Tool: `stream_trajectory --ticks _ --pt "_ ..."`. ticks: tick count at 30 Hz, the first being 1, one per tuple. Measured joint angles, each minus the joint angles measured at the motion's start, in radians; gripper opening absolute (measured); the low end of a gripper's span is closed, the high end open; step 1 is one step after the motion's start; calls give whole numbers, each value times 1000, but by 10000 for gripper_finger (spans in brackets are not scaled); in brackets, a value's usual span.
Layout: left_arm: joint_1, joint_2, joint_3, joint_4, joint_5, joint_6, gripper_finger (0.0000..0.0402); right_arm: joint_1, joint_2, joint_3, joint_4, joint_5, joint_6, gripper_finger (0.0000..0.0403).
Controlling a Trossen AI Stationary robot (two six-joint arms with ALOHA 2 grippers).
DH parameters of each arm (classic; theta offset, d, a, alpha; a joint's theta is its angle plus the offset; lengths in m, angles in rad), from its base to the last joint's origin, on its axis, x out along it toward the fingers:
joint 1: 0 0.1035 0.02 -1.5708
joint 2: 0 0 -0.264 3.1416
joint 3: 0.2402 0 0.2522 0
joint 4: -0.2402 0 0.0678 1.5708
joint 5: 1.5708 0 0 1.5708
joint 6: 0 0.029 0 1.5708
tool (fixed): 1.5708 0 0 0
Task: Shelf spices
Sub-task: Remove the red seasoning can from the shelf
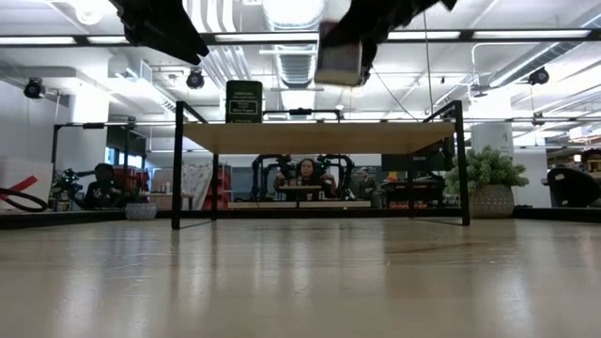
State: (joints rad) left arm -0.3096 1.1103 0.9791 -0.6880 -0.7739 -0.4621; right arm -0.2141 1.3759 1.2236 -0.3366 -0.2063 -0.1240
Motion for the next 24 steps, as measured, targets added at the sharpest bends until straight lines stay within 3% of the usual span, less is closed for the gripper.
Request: stream_trajectory --ticks 8,24 --pt "0 0 0 -1 25 -11 224 172 -67 0 -33 13 74 195" --pt "-10 0 -5 12 112 -81 232 538 43 -31 -32 266 262 198"
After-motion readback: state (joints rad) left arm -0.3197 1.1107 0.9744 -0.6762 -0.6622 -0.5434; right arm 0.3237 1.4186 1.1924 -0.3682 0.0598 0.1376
